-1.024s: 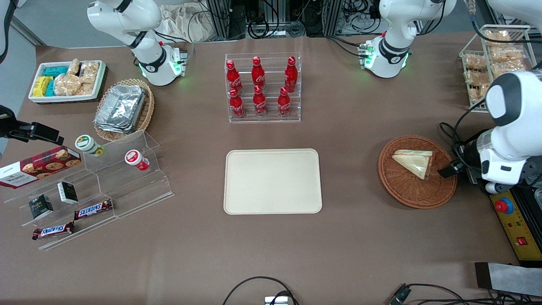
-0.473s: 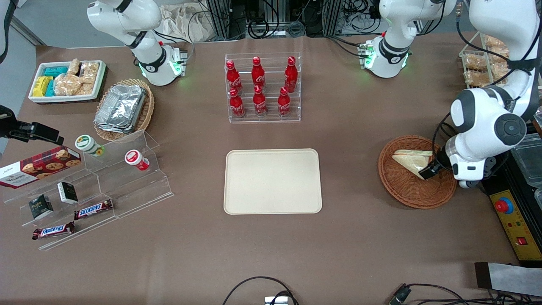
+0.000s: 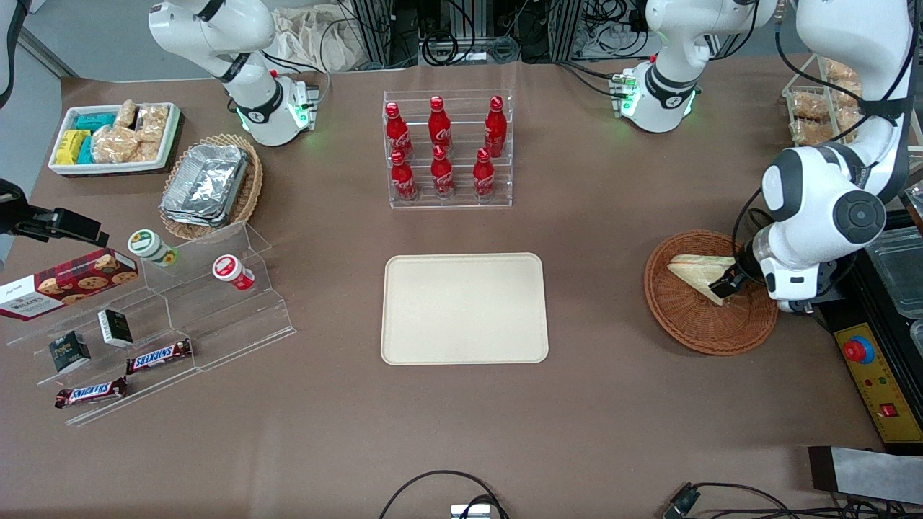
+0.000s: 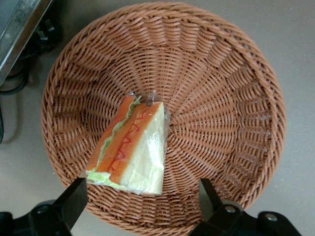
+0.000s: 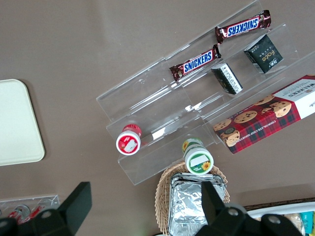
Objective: Place sandwich from basket to tray
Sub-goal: 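Lower the open left gripper over the wrapped sandwich in the basket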
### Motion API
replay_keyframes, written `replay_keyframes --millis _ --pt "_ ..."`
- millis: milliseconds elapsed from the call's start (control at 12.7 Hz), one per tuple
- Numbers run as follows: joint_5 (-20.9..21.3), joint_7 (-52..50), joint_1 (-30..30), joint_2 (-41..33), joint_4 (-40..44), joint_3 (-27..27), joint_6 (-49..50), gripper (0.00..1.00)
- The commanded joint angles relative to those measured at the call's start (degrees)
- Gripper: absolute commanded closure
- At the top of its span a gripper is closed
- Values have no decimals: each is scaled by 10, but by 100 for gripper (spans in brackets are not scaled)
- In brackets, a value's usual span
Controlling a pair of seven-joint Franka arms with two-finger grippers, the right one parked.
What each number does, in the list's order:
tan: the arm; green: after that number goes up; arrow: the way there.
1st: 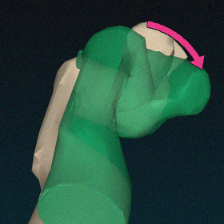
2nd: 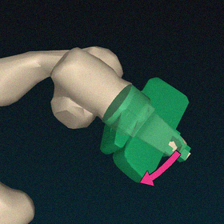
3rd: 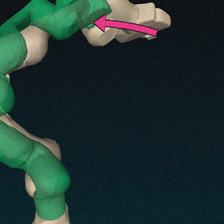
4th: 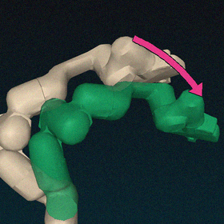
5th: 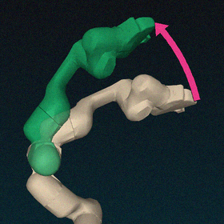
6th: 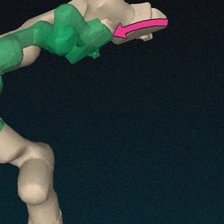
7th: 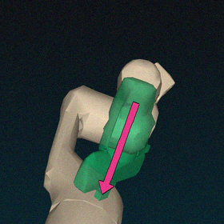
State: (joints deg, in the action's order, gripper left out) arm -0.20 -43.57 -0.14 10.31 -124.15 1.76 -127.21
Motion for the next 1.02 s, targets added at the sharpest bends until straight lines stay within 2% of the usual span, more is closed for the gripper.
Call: replay_keyframes --millis 0,315,945 --pt "6 -11 15 -19 -30 -2 -29 0" --pt "8 -11 23 -19 -43 -2 -44 0" --pt "8 -13 24 -21 -116 2 -148 0"
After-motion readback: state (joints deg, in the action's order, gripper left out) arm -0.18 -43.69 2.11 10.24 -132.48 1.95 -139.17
